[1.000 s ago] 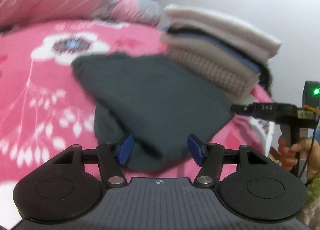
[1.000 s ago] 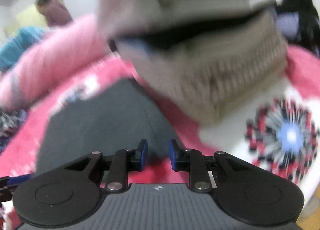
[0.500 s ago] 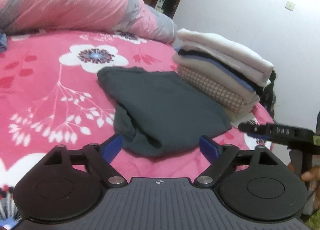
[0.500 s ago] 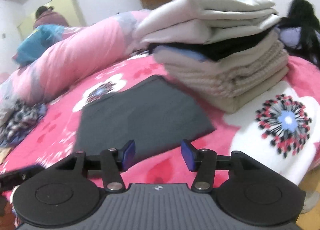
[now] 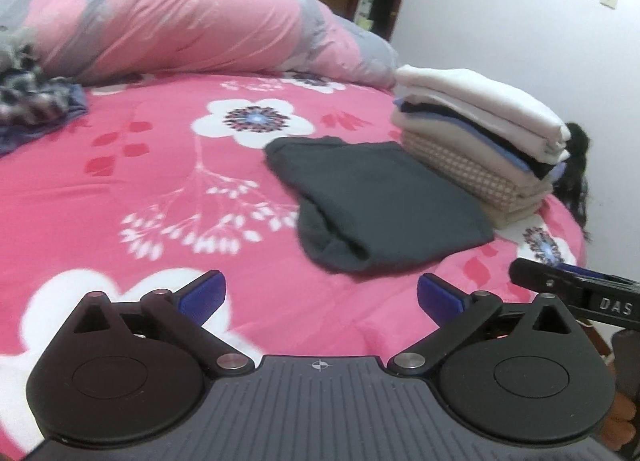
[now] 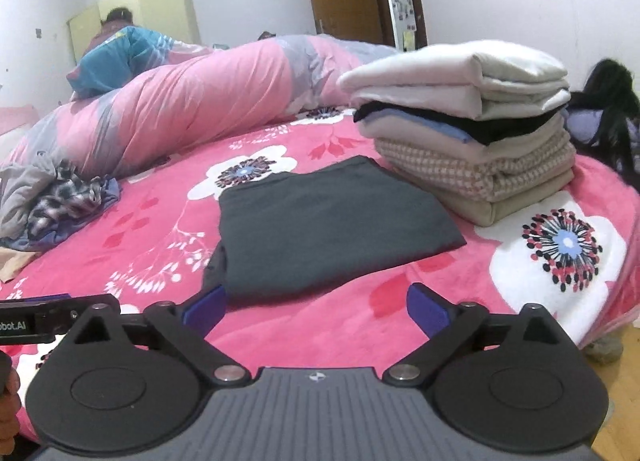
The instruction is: Fold clothes
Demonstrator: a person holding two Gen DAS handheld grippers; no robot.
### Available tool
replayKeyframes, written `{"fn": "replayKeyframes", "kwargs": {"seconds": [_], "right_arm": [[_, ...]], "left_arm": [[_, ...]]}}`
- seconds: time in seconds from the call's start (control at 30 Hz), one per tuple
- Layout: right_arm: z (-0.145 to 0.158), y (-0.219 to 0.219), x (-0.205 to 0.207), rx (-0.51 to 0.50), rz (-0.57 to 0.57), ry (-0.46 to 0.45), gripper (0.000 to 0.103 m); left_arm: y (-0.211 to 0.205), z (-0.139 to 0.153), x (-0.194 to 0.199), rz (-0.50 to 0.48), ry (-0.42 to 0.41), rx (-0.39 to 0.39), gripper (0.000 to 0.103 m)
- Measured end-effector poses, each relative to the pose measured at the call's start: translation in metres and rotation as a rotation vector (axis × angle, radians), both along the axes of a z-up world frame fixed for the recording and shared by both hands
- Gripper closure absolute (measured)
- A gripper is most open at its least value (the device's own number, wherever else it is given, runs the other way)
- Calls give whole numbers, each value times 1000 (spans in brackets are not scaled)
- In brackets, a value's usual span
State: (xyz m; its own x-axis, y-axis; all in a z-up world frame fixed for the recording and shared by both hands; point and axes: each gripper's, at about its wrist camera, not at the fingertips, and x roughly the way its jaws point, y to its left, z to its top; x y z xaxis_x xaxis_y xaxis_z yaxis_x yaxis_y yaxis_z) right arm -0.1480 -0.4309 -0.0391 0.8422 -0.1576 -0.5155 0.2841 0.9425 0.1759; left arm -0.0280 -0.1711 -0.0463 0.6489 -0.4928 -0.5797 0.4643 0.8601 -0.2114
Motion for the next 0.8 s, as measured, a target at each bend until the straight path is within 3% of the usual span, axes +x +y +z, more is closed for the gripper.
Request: {"fn": "replayKeyframes", "kwargs": {"seconds": [0.33,0.5,0.67,0.8], "right_arm": [[11,40,-22,-36,-46,-3,0],[14,50,-28,-58,-85,8,0],[13,54,-30,-42,-114,31,0],[10,57,-30,-60,-129,45,0]], "left_arm": [[28,7,-22,115,41,17,0],[30,7,-29,169,61,71,0],[28,5,-34,171,52,132,0],[28,7,-38,126,20,108,0]]}}
